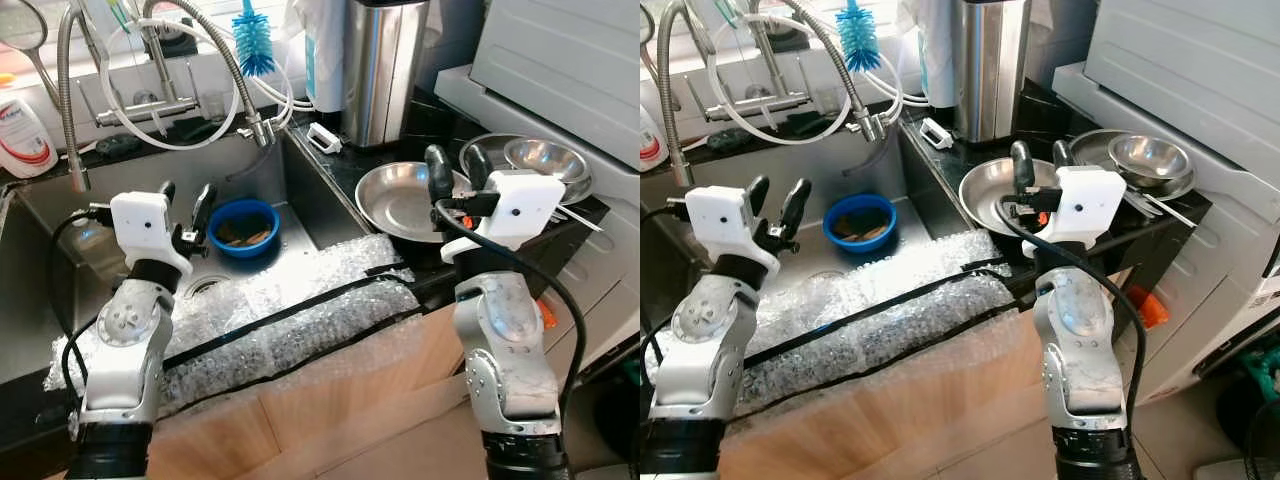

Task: Kitchen organization

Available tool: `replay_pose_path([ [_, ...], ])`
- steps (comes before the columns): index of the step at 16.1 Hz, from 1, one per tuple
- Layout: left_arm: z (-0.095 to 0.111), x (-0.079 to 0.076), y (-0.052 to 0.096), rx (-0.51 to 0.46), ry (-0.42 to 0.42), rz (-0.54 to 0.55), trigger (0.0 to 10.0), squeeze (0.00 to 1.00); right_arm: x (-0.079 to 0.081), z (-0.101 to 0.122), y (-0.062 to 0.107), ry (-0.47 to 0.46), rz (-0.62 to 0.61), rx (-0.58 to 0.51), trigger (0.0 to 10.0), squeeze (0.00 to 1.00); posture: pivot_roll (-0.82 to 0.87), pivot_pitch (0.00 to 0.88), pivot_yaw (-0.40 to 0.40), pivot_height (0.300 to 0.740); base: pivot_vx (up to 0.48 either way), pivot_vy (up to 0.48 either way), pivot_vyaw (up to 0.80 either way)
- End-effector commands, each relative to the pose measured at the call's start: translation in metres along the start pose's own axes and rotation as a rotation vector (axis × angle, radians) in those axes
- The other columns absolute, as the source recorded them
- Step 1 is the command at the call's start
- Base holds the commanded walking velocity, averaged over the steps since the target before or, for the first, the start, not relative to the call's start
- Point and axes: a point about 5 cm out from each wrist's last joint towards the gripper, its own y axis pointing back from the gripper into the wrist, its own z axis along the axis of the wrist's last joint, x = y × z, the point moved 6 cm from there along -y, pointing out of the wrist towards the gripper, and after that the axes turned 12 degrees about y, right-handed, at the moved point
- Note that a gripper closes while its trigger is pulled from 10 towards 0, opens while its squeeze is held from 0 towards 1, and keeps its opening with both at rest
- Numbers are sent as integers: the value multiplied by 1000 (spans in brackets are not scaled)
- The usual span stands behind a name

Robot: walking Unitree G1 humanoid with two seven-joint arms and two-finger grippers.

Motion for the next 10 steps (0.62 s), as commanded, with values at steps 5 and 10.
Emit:
replay_pose_path([
  [5, 5, 3, -1, -13, -5, 5, 10000, 0, 5, 5, -3, -11, 9, -18, 10000, 0, -81, 0, 71, 740, 0, 0, -776],
  [10, 8, 0, -3, -26, -19, -9, 10000, 0, 5, 7, -3, -7, 7, -31, 10000, 0, -79, 0, 73, 740, 0, 62, 0],
])
